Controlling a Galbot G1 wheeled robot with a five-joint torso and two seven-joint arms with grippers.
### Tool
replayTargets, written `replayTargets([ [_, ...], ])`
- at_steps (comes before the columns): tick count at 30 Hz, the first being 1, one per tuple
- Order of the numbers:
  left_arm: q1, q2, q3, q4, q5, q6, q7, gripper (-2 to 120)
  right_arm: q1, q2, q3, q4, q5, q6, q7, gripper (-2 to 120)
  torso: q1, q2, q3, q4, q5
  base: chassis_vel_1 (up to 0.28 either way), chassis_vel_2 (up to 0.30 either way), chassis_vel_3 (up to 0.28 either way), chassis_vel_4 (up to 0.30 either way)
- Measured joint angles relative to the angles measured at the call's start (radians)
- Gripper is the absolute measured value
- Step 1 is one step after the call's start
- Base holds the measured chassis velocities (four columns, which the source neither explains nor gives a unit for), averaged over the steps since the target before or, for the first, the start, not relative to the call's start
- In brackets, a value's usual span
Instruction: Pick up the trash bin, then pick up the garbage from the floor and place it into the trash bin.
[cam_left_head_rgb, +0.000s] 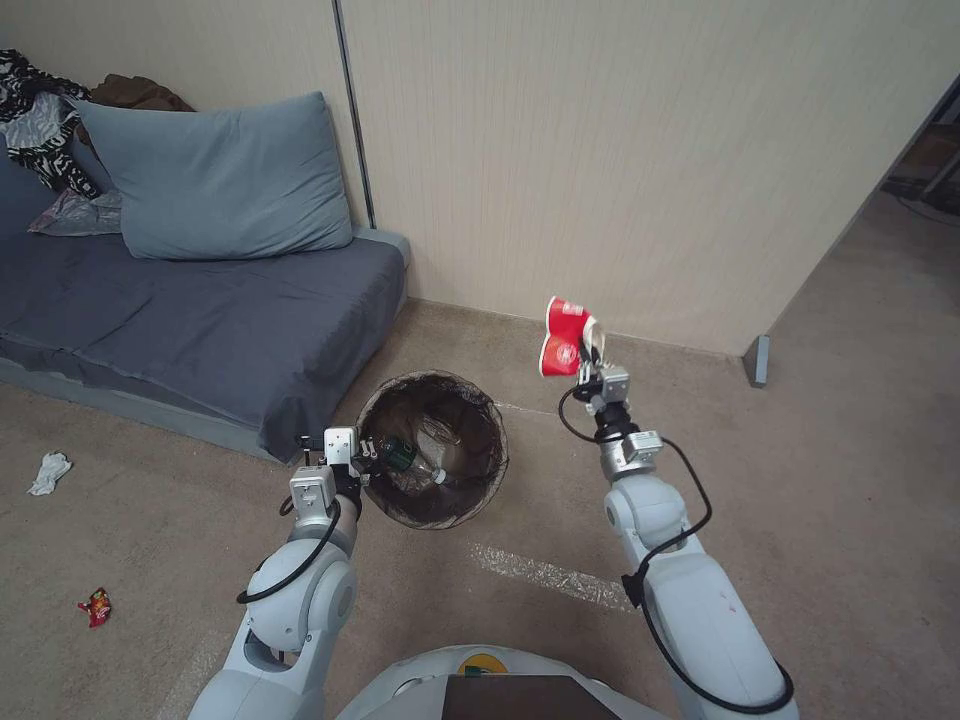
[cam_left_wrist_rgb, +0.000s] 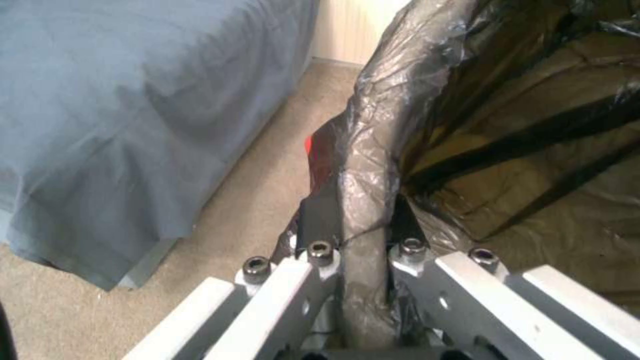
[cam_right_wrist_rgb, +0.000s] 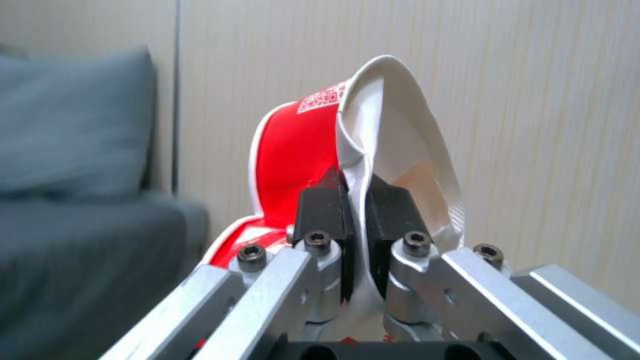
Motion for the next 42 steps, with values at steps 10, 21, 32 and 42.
replayTargets([
  [10, 0.0, 0.004, 0.01, 0.002, -0.015, 0.01, 0.0, 0, -0.085, -0.027, -0.046, 0.205, 0.084, 0.072, -0.217, 3, 0.0, 0.0, 0.0, -0.0001, 0.0001, 0.0, 0.0, 0.0, 0.0],
  [21, 0.004, 0.001, 0.017, -0.009, -0.03, 0.029, -0.003, 0, -0.163, -0.063, -0.159, 0.253, 0.032, 0.072, -0.252, 3, 0.0, 0.0, 0.0, 0.0, 0.0, 0.0, 0.0, 0.0, 0.0],
  [32, 0.003, 0.0, 0.02, -0.011, -0.033, 0.032, -0.003, 0, -0.18, -0.061, -0.257, 0.186, -0.019, 0.076, -0.257, 3, 0.0, 0.0, 0.0, 0.0, 0.0, 0.0, 0.0, 0.0, 0.0],
  [42, 0.001, 0.0, 0.021, -0.01, -0.034, 0.032, -0.003, 0, -0.182, -0.05, -0.305, 0.085, -0.061, 0.099, -0.253, 3, 0.0, 0.0, 0.0, 0.0, 0.0, 0.0, 0.0, 0.0, 0.0],
])
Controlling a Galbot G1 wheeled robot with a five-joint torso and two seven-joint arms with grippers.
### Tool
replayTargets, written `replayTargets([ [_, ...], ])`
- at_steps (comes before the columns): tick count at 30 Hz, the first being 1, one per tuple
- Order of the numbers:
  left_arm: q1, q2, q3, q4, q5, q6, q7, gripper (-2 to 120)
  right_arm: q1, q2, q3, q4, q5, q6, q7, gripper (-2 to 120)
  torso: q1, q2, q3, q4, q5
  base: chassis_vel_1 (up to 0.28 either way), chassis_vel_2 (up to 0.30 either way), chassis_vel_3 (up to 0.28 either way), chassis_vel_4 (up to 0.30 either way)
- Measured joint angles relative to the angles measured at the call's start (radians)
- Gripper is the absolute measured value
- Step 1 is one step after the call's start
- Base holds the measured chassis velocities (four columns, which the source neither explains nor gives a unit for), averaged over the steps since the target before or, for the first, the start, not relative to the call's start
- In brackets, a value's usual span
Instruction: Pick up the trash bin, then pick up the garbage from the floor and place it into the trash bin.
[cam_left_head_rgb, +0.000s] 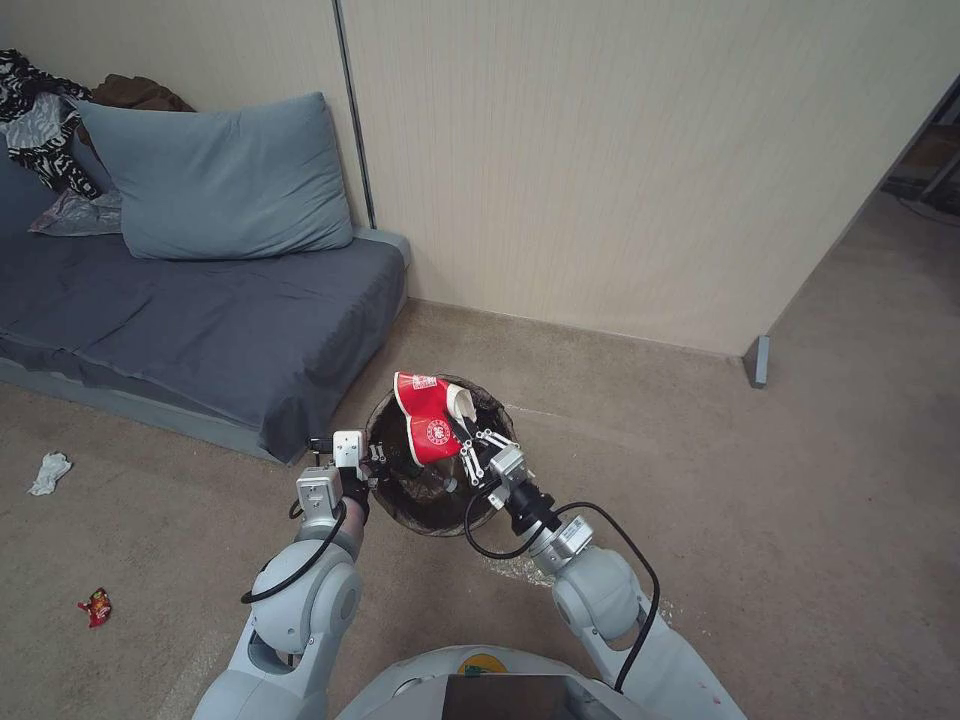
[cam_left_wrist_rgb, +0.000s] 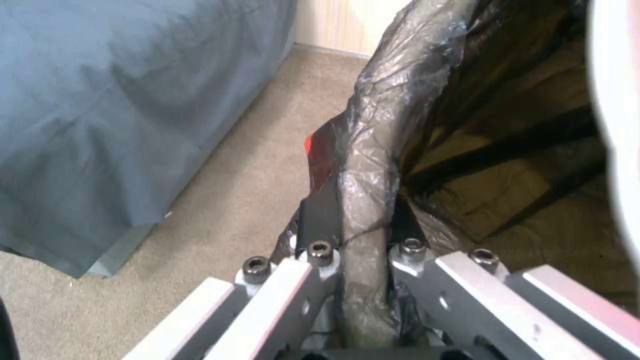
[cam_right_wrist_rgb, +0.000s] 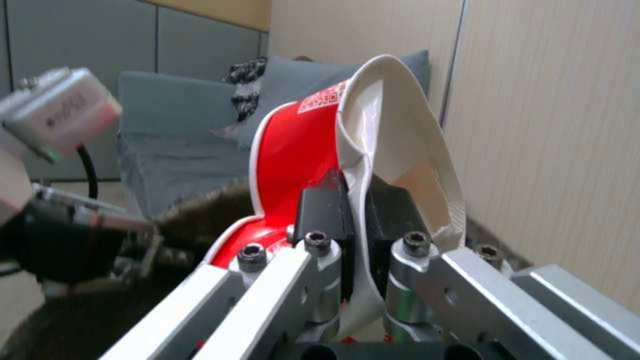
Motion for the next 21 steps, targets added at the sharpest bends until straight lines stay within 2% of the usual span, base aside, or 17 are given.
replayTargets([
  [3, -0.002, -0.002, 0.001, 0.0, 0.0, 0.0, 0.0, 0, 0.0, 0.001, -0.003, -0.019, -0.006, 0.004, 0.003, 3, 0.0, 0.0, 0.0, 0.0, 0.0, 0.0, 0.0, 0.0, 0.0],
  [9, -0.003, -0.002, 0.0, 0.0, -0.001, 0.0, 0.0, 0, -0.005, 0.002, -0.002, -0.044, -0.017, 0.013, 0.007, 17, 0.0, 0.0, 0.0, 0.0, 0.0, 0.0, 0.0, 0.0, 0.0],
  [10, -0.003, -0.002, 0.0, 0.0, -0.001, 0.0, 0.0, 0, -0.008, 0.003, -0.001, -0.047, -0.02, 0.016, 0.008, 25, 0.0, 0.0, 0.0, 0.0, 0.0001, 0.0, 0.0, 0.0, 0.0],
  [13, -0.004, -0.002, 0.0, 0.0, -0.002, 0.0, -0.001, 0, -0.011, 0.003, -0.001, -0.048, -0.022, 0.017, 0.009, 32, 0.0, 0.0, 0.0, 0.0, 0.0001, 0.0, 0.0, 0.0, 0.0],
  [14, -0.006, -0.002, 0.001, 0.001, -0.003, 0.0, -0.003, 0, -0.013, 0.001, -0.001, -0.048, -0.022, 0.018, 0.01, 41, 0.0, 0.0, 0.0, 0.0, 0.0001, 0.0, 0.0, 0.0, 0.0],
  [15, -0.006, -0.002, 0.001, 0.001, -0.003, 0.0, -0.003, 0, -0.013, 0.001, -0.001, -0.048, -0.022, 0.018, 0.01, 41, 0.0, 0.0, 0.0, 0.0, 0.0001, 0.0, 0.0, 0.0, 0.0],
  [18, -0.01, -0.002, 0.004, 0.002, -0.006, 0.0, -0.004, 0, -0.016, -0.012, 0.002, -0.035, -0.023, 0.017, 0.01, 56, 0.0, 0.0, 0.0, -0.0001, 0.0001, 0.0, 0.0, 0.0, 0.0],
  [19, -0.01, -0.002, 0.004, 0.002, -0.006, 0.0, -0.004, 0, -0.016, -0.012, 0.002, -0.035, -0.023, 0.017, 0.01, 56, 0.0, 0.0, 0.0, -0.0001, 0.0001, 0.0, 0.0, 0.0, 0.0],
  [21, -0.011, 0.002, 0.004, 0.002, -0.008, 0.0, -0.004, 0, -0.019, -0.018, 0.004, -0.027, -0.022, 0.014, 0.01, 64, 0.0, 0.0, 0.0, -0.0001, 0.0001, 0.0, 0.0, 0.0, 0.0],
])
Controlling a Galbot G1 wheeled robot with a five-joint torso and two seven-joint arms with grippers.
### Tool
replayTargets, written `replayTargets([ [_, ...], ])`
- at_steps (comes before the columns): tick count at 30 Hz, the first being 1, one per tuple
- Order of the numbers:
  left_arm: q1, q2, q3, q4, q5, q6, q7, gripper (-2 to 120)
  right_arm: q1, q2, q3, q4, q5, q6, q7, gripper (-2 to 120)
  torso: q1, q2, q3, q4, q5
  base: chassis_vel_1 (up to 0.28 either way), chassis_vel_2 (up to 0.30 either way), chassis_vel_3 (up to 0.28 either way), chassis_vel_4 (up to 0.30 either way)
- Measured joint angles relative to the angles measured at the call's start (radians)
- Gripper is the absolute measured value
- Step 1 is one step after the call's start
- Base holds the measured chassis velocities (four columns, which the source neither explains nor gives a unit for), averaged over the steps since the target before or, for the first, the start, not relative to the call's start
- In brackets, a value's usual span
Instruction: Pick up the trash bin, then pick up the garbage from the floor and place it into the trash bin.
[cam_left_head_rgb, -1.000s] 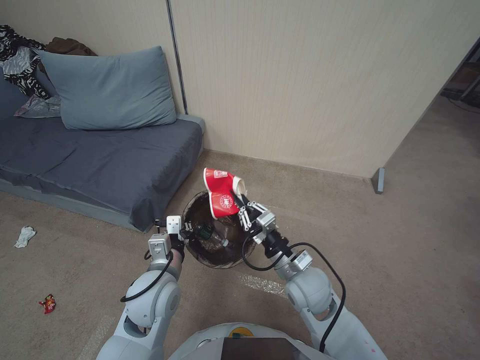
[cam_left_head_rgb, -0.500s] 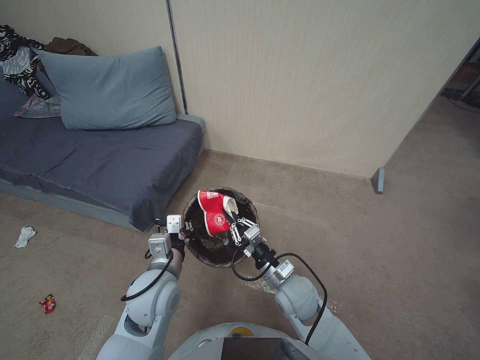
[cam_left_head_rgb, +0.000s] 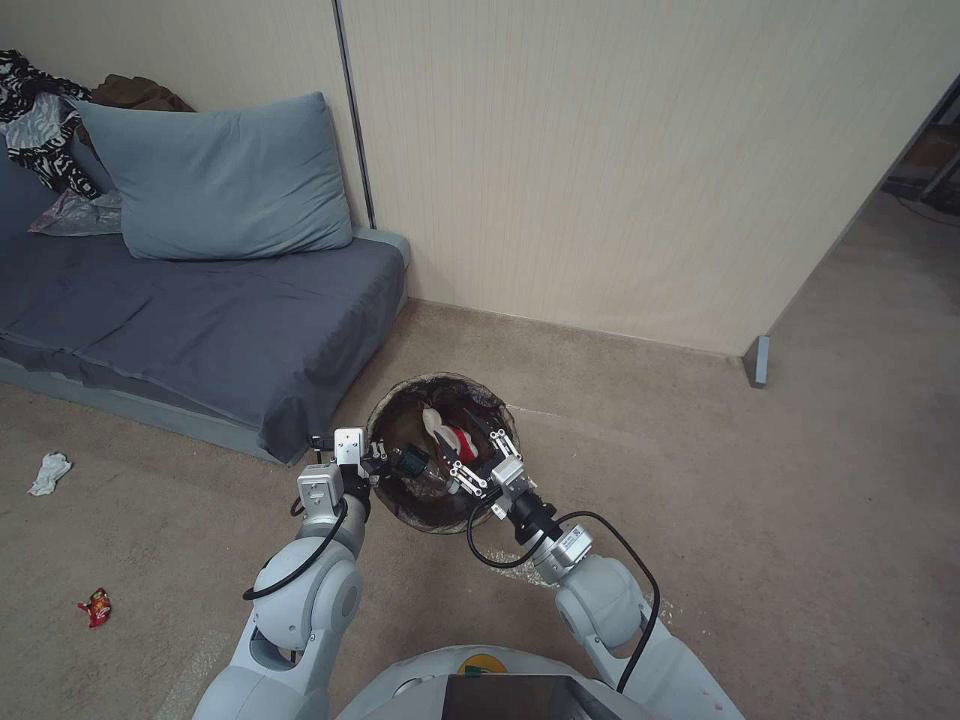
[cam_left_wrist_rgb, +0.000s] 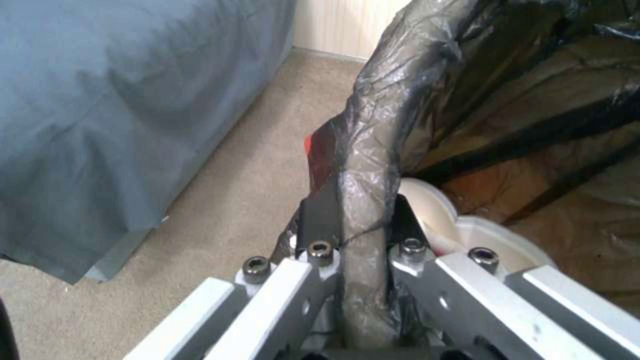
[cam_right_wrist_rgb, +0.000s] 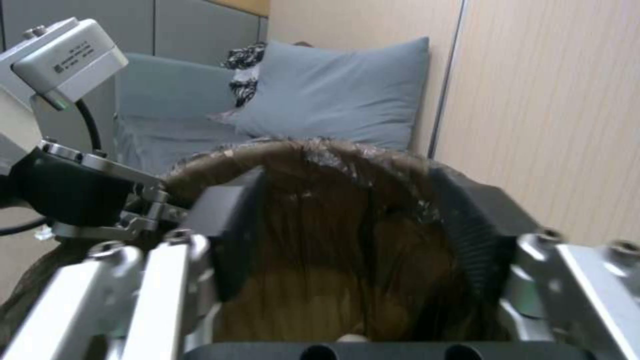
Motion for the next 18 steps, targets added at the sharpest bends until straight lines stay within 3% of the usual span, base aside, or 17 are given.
replayTargets([
  [9, 0.0, 0.006, -0.005, -0.006, -0.003, 0.002, 0.0, 0, -0.006, -0.001, 0.001, 0.016, 0.001, -0.003, 0.001, 98, 0.0, 0.0, 0.0, 0.0001, 0.0001, 0.0, 0.0, 0.0, 0.0],
  [18, 0.008, 0.004, -0.006, -0.003, 0.022, -0.011, 0.006, 0, -0.049, 0.049, 0.08, 0.172, 0.002, 0.001, 0.064, 100, 0.0, 0.0, 0.0, 0.0001, -0.0001, 0.0, 0.0, 0.0, 0.0],
])
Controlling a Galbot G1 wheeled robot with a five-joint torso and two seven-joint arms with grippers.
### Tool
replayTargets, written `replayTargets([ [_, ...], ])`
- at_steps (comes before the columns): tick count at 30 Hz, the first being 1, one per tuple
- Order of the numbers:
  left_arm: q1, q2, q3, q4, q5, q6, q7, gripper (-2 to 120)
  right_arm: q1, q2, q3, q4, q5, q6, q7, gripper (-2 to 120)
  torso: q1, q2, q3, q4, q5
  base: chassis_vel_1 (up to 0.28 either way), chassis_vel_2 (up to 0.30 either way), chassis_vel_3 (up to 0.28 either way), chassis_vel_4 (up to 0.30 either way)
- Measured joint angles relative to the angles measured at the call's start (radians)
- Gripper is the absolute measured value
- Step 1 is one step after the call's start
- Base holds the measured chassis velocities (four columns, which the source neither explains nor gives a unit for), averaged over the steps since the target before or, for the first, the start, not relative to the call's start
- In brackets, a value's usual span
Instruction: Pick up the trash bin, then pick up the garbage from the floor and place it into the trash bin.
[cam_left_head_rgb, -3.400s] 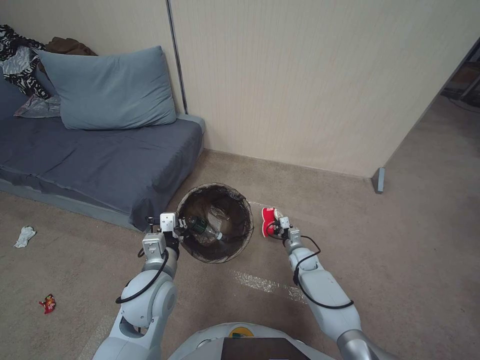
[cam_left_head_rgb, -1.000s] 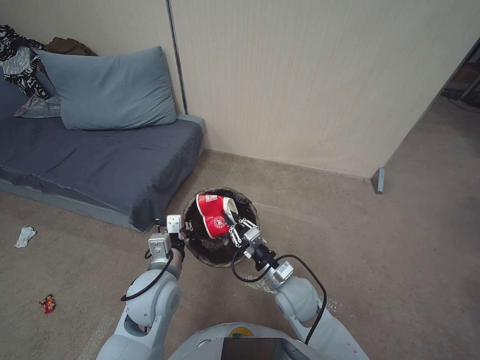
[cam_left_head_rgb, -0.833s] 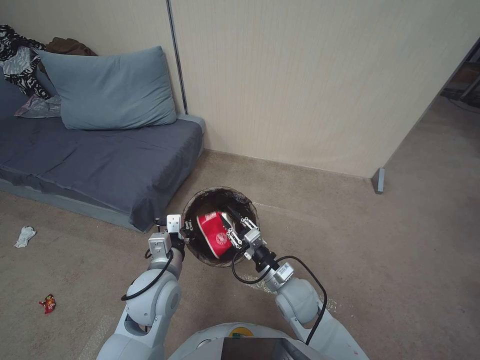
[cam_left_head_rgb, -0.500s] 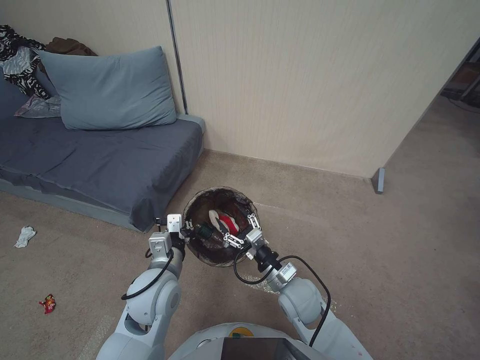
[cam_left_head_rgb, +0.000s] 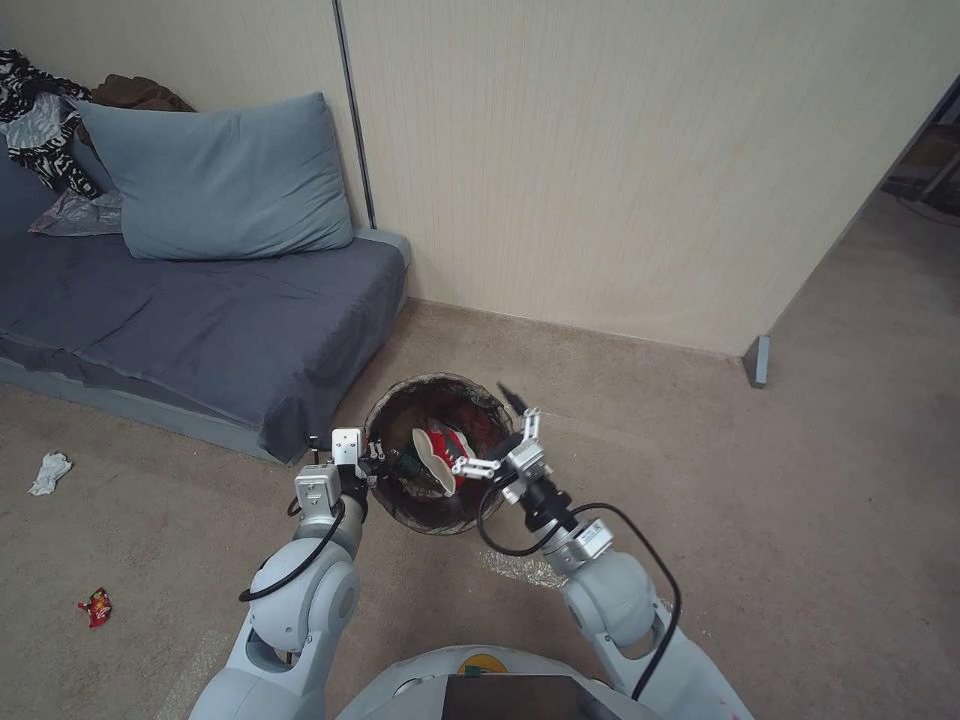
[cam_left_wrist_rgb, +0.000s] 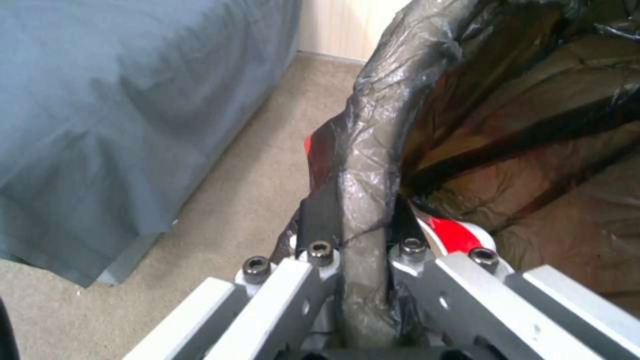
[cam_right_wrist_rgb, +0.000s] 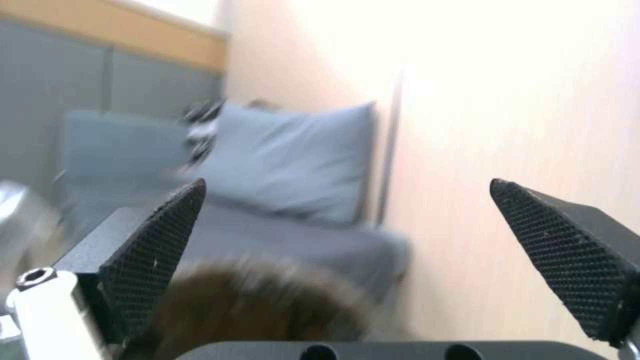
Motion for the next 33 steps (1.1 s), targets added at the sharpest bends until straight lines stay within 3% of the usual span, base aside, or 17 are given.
replayTargets([
  [8, 0.017, -0.001, -0.004, -0.004, 0.03, -0.026, 0.01, 0, -0.095, 0.065, 0.112, 0.088, 0.003, 0.024, 0.106, 100, 0.0, 0.0, 0.0, -0.0001, 0.0, 0.0, 0.0, 0.0, 0.0],
  [10, 0.027, -0.001, -0.005, -0.012, 0.038, -0.042, 0.017, 0, -0.13, 0.103, 0.181, 0.056, 0.001, 0.058, 0.132, 100, 0.0, 0.0, 0.0, -0.0001, 0.0, 0.0, 0.0, 0.0, 0.0],
  [18, 0.036, 0.002, -0.01, -0.016, 0.047, -0.093, 0.014, 0, -0.186, 0.137, 0.271, -0.055, 0.0, 0.102, 0.155, 100, 0.0, 0.0, 0.0, 0.0, 0.0001, 0.0, 0.0, 0.0, 0.0],
  [33, 0.044, -0.001, -0.008, -0.018, 0.05, -0.109, 0.015, 0, -0.164, 0.149, 0.281, -0.114, 0.005, 0.121, 0.15, 100, 0.0, 0.0, 0.0, 0.0, 0.0001, 0.0, 0.0, 0.0, 0.0],
])
